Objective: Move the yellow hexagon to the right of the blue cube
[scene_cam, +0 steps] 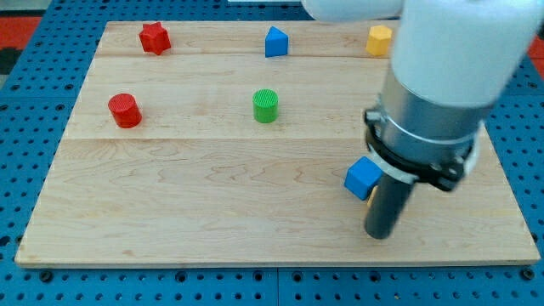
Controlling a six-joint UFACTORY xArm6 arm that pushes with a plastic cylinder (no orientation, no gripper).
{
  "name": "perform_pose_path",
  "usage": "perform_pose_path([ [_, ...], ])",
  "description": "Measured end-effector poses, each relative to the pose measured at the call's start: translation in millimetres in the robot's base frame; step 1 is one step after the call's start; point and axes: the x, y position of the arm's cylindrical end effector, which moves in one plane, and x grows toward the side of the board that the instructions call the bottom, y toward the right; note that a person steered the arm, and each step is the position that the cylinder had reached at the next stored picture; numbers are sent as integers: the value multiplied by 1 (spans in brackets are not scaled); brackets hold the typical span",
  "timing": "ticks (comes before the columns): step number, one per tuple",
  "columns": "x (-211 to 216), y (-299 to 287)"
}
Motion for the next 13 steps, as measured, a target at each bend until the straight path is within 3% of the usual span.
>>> perform_pose_path([
  [1, -9, 109],
  [2, -96, 133],
  [4, -303, 133],
  [5, -370, 87],
  [6, -385, 9],
  [7, -333, 32],
  [8, -327, 58],
  [9, -347, 93],
  [10, -300, 92],
  [11, -250, 47],
  [12, -238, 16],
  [13, -265, 5],
])
